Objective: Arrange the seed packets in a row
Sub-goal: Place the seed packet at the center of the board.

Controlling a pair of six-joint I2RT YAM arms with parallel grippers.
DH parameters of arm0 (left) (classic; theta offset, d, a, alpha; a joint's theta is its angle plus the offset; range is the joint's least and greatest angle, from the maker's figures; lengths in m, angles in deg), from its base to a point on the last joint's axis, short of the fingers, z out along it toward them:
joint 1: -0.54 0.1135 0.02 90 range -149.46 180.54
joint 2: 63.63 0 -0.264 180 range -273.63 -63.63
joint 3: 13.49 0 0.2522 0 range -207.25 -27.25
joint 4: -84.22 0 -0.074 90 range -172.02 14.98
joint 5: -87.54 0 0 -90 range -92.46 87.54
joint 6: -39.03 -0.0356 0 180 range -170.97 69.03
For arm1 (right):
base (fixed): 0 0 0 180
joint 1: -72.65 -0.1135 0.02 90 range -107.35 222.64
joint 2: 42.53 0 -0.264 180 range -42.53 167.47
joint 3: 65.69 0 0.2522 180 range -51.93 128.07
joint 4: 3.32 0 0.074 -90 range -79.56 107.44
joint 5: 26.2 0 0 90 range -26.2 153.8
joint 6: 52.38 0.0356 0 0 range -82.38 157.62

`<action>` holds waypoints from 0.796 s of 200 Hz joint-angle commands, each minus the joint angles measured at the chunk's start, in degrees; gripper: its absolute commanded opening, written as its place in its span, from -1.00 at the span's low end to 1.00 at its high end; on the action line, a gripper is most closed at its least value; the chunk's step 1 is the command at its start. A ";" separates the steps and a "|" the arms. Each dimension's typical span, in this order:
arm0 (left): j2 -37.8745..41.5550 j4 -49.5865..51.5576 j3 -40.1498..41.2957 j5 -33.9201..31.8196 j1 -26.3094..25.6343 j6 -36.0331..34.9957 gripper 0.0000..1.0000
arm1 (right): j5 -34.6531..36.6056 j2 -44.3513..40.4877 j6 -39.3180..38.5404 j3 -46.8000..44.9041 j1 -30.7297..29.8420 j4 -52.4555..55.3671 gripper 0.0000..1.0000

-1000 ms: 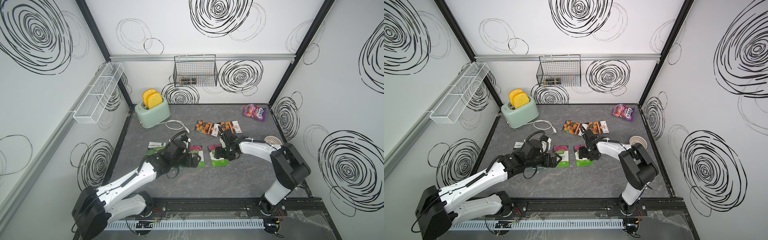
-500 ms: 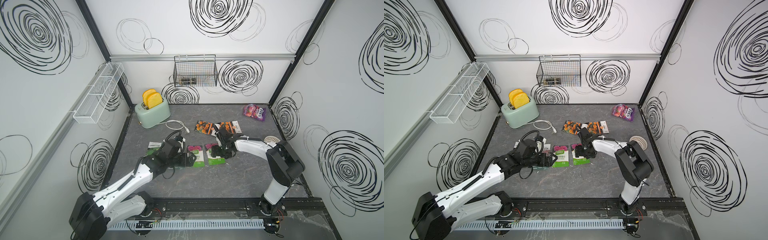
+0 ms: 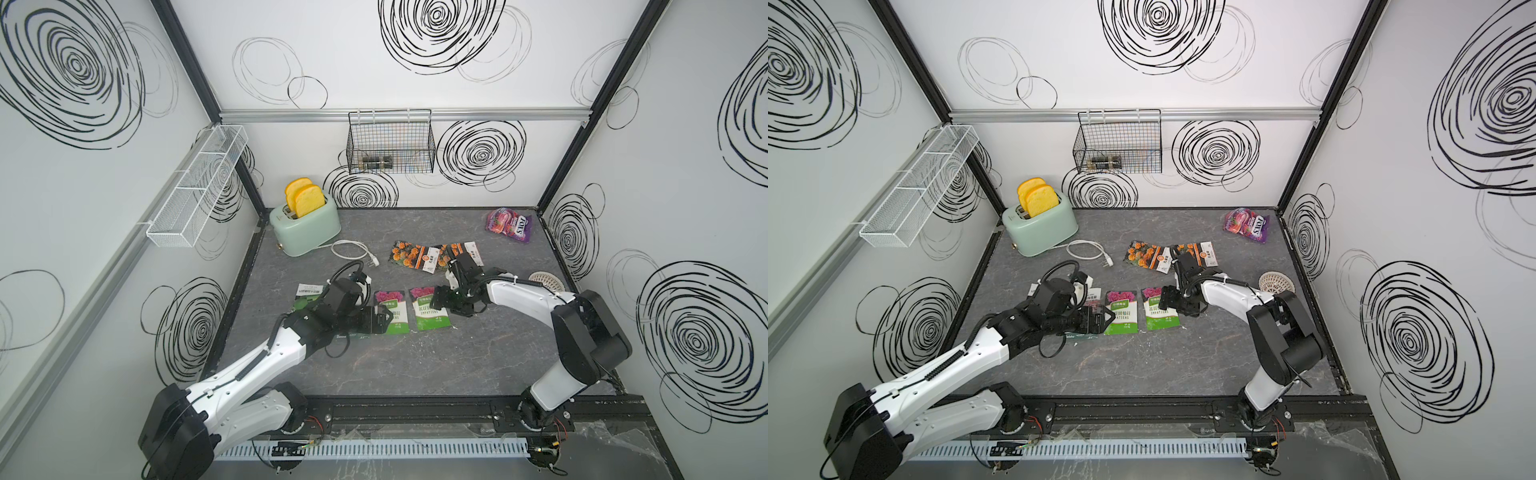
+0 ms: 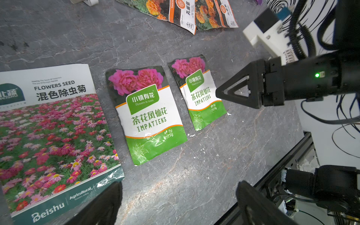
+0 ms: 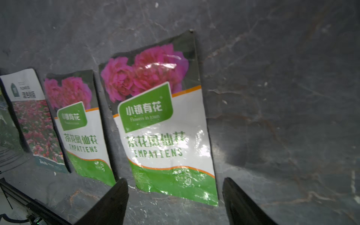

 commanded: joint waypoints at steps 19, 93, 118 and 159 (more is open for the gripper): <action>-0.81 -0.84 -0.23 0.31 0.28 -0.80 0.92 | -2.25 -0.11 1.56 -2.76 -0.70 -2.35 0.56; -1.71 -1.55 -0.03 0.67 0.28 -1.10 0.92 | -3.34 -1.53 3.26 -4.40 -3.17 -3.28 0.56; -1.71 -1.63 0.06 0.66 0.27 -1.19 0.92 | -3.22 -2.30 3.35 -4.85 -3.26 -3.08 0.56; -1.88 -1.90 0.33 0.92 0.28 -1.10 0.93 | -2.99 -2.94 3.18 -5.11 -3.23 -2.83 0.56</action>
